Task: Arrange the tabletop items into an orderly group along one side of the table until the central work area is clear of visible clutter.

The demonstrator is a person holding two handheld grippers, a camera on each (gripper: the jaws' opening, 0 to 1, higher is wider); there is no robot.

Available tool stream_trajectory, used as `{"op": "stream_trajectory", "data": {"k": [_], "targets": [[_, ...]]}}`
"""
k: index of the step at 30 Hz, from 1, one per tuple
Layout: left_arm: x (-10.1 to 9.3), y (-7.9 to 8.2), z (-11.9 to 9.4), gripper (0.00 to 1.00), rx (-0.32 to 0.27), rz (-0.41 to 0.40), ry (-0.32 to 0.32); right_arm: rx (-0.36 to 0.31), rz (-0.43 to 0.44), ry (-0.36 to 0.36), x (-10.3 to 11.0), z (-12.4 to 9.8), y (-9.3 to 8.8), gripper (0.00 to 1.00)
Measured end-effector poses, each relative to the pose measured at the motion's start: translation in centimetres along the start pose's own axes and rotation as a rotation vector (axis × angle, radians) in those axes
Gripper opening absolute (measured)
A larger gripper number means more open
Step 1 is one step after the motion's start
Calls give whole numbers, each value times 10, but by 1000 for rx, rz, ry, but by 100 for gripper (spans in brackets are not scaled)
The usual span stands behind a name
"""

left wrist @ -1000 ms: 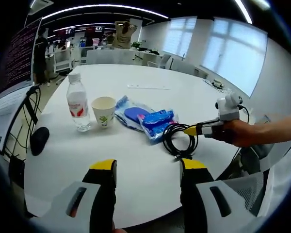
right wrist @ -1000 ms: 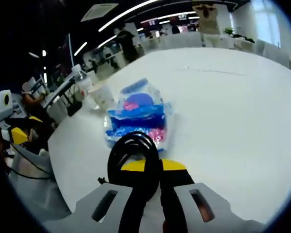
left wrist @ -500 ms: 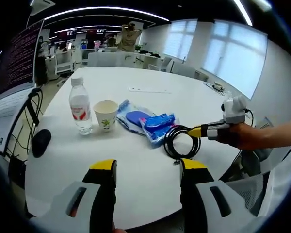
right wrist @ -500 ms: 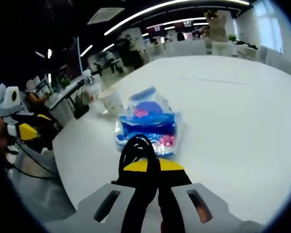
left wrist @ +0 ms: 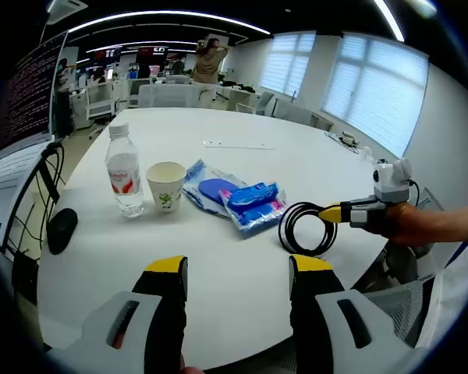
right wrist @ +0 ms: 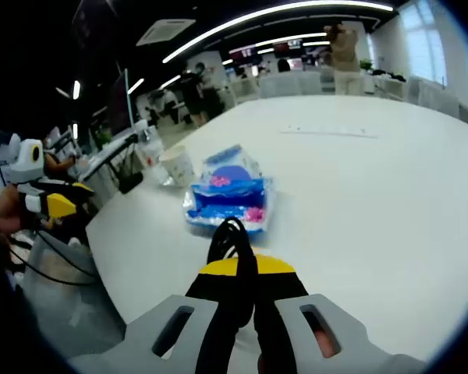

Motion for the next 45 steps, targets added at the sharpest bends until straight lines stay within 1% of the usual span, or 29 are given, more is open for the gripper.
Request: {"op": "stream_trajectory", "data": {"k": [5, 10, 15, 21, 25, 30, 34, 40, 45], "targets": [[-2, 0, 3, 52, 4, 6, -13, -5, 29, -30, -14, -14, -4, 2], [-5, 1, 5, 52, 7, 13, -18, -7, 39, -69, -31, -25, -9, 2], [-7, 1, 6, 52, 10, 15, -22, 4, 44, -96, -49, -31, -13, 2], [-8, 0, 6, 52, 17, 18, -20, 14, 35, -133, -69, -39, -12, 2], [-9, -2, 6, 52, 24, 19, -16, 39, 10, -145, -80, -37, -14, 2], [-14, -3, 7, 52, 37, 29, -18, 73, -24, -145, -85, -33, -17, 2], [-17, -1, 9, 52, 44, 33, -15, 83, -42, -140, -88, -29, -17, 2], [-24, 0, 13, 52, 55, 41, -13, 138, -121, -138, -94, -25, -22, 2], [-29, -1, 18, 52, 57, 34, -9, 172, -133, -134, -101, -20, -29, 3]]}}
Point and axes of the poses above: the point that each gripper's makers call its tool centre point, and the gripper's own axes: z roughly forward along the fingers, x roughly to its left, y roughly out of its top, the point moved 5 cm from there along -z, roughly backward along the fingers, and after that the axes turned 1 degree about z, right-handed, at the moved point
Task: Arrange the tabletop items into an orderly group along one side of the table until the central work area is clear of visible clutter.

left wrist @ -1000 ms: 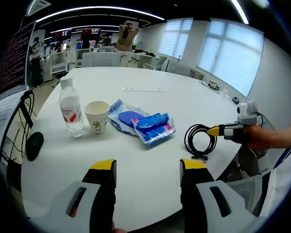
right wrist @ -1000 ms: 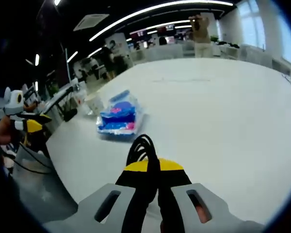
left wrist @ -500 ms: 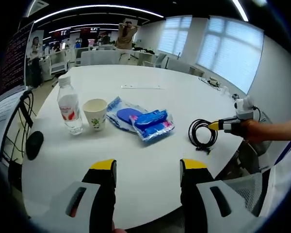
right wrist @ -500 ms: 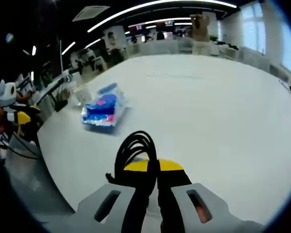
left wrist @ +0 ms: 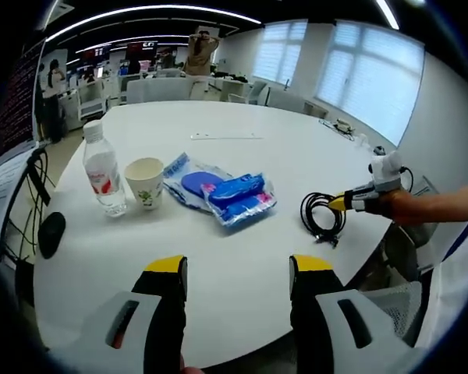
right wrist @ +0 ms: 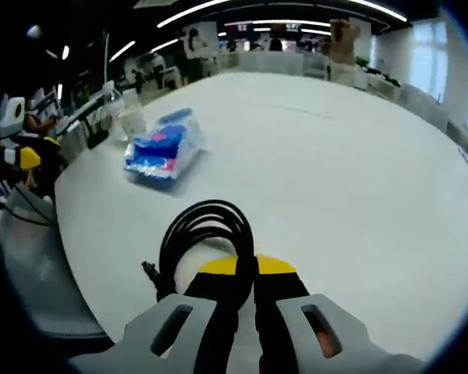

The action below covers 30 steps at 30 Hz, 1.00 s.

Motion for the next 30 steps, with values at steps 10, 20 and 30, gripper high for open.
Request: {"op": "stream_trajectory", "data": {"k": [10, 20, 30], "targets": [[-9, 4, 10, 52, 8, 2, 1, 27, -30, 24, -3, 7, -4, 5], [-21, 4, 22, 52, 22, 9, -16, 41, -53, 46, -2, 8, -11, 6], [-28, 3, 25, 52, 30, 9, -24, 64, -115, 102, 7, 10, -11, 7]]}}
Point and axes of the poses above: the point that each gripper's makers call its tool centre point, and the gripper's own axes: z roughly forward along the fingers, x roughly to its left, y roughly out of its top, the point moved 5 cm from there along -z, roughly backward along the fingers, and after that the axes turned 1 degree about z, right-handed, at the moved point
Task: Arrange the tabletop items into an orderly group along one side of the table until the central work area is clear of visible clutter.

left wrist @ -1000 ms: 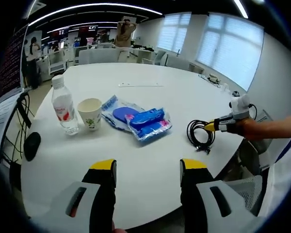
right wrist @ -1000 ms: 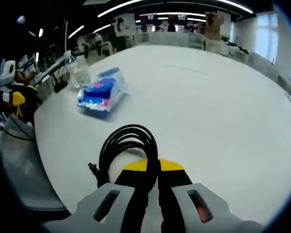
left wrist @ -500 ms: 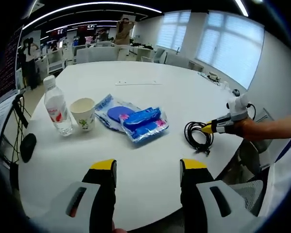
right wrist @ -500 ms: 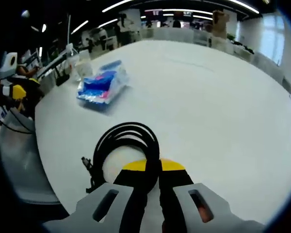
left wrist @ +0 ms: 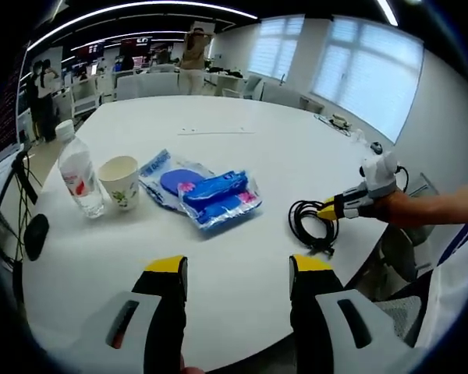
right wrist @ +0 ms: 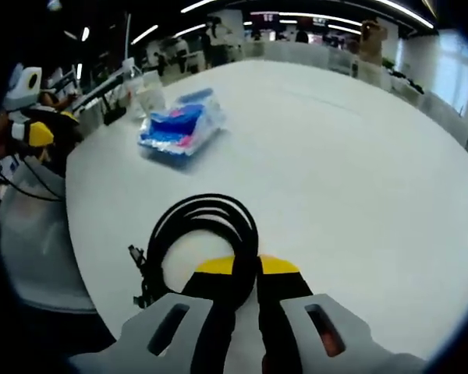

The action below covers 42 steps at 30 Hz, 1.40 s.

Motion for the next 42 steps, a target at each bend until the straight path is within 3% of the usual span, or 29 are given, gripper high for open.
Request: {"op": "stream_trajectory", "data": {"k": [8, 15, 25, 32, 42], "targets": [[6, -4, -6, 52, -2, -18, 20, 13, -27, 28, 6, 1, 3, 8], [8, -4, -8, 52, -5, -20, 27, 63, -13, 52, 8, 4, 5, 21], [12, -5, -11, 52, -10, -31, 41, 19, -49, 50, 15, 9, 38, 24], [14, -6, -13, 52, -12, -33, 45, -4, -51, 64, 20, 15, 51, 22], [16, -7, -15, 52, -14, -43, 50, -67, 31, 130, 37, 31, 80, 23]]}}
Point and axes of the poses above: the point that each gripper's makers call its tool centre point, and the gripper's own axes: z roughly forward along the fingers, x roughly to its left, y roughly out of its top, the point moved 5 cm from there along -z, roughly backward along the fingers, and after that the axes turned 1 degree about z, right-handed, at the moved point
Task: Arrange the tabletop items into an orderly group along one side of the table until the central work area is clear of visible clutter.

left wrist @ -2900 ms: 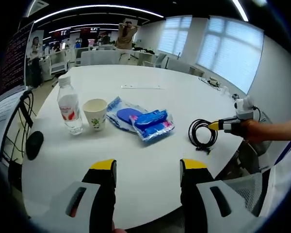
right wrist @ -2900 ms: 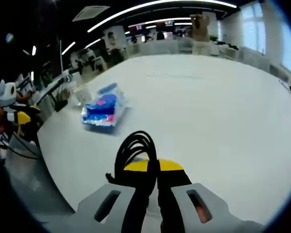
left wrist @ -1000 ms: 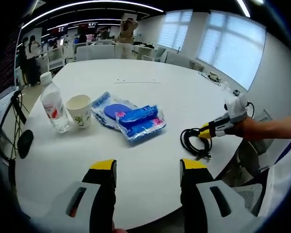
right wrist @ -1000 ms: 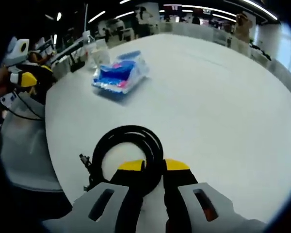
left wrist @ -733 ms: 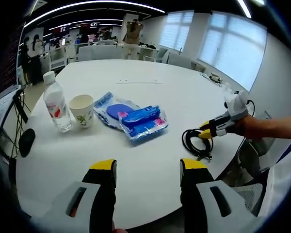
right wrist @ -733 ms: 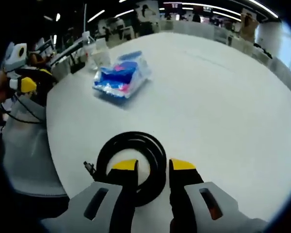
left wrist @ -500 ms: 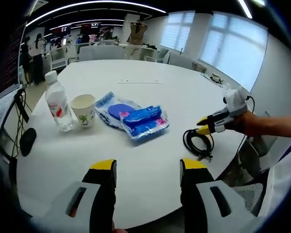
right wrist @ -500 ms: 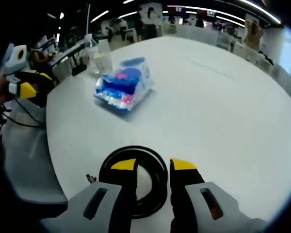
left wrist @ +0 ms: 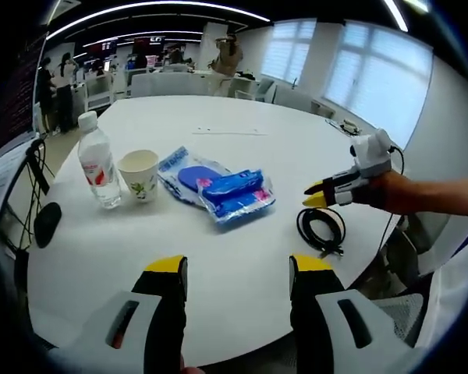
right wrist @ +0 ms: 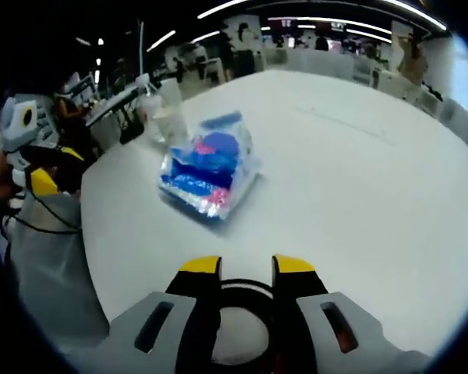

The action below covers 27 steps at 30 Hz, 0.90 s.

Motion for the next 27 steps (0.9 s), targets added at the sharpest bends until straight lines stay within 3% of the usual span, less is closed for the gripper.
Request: {"op": "stream_trajectory", "data": {"k": [12, 19, 27], "targets": [[0, 1, -1, 52, -9, -9, -2, -53, 149, 33, 14, 27, 23, 21], [3, 1, -3, 52, -16, -15, 3, -82, 305, 25, 13, 41, 29, 16], [4, 3, -4, 52, -21, -18, 9, -78, 327, 11, 9, 48, 33, 15]]}}
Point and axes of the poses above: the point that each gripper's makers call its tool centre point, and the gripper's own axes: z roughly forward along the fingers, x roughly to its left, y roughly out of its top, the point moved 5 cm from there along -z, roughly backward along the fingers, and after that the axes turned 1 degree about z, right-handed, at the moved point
